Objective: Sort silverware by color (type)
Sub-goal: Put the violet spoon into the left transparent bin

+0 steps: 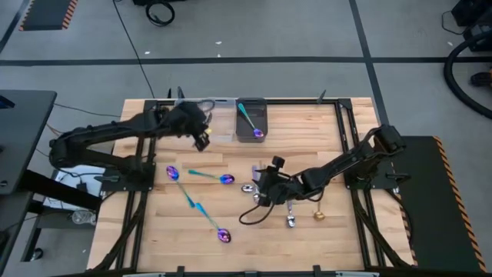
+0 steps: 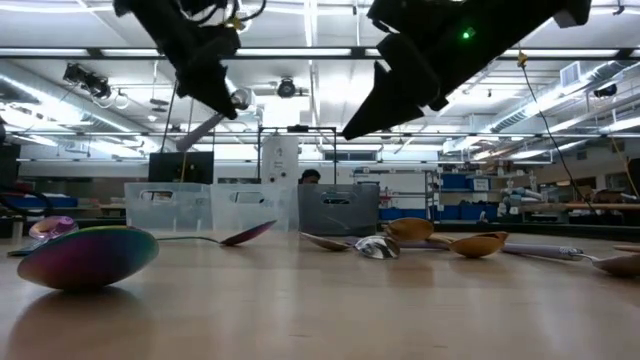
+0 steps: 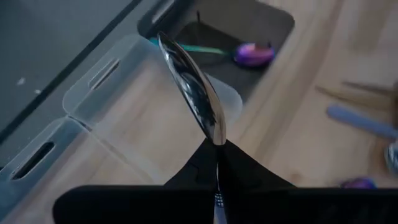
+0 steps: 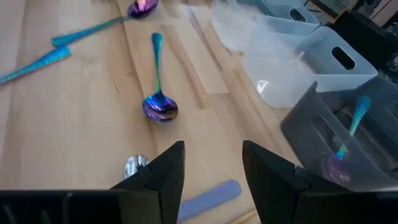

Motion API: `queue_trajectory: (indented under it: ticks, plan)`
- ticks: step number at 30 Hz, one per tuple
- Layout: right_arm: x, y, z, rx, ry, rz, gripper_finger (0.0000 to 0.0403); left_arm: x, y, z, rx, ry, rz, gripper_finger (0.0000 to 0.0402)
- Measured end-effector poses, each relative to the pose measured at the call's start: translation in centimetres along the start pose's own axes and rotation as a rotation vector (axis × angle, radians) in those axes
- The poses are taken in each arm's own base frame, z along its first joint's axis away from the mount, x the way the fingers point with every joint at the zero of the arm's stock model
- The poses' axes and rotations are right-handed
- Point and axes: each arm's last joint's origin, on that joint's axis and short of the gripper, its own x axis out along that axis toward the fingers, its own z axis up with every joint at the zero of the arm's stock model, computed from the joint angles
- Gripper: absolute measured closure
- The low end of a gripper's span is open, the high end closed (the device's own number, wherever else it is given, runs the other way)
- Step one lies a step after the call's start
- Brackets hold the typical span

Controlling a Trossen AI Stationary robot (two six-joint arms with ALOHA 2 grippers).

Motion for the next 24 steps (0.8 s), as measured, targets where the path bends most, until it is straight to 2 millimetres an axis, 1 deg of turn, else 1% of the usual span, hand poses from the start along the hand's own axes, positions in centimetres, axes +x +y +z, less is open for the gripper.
queue_trajectory:
  ticks: [6, 9, 12, 14, 18, 24]
  plan:
    - [-0.1, 0.0, 0.1, 0.008, -0.013, 0.010, 0.0232, 1.6, 4.0, -0.1, -0.094, 0.063, 0.106, 0.0391]
    - [0.0, 0.0, 0.1, 0.008, -0.016, 0.013, 0.0232, 1.9, 6.2, -0.3, -0.158, 0.081, 0.158, 0.0391]
    - [0.0, 0.1, 0.2, 0.006, -0.027, 0.017, 0.0232, 2.8, 8.4, -0.7, -0.232, 0.109, 0.157, 0.0391]
    - [0.0, 0.1, 0.4, 0.008, -0.035, 0.025, 0.0232, 3.5, 9.7, -1.1, -0.251, 0.142, 0.173, 0.0391]
    - [-0.1, 0.2, 0.5, 0.013, -0.043, 0.031, 0.0232, 5.6, 10.9, -2.1, -0.202, 0.248, 0.178, 0.0391]
    - [-0.1, 0.2, 0.6, 0.022, -0.051, 0.044, 0.0232, 8.9, 11.1, -3.2, -0.144, 0.359, 0.154, 0.0391]
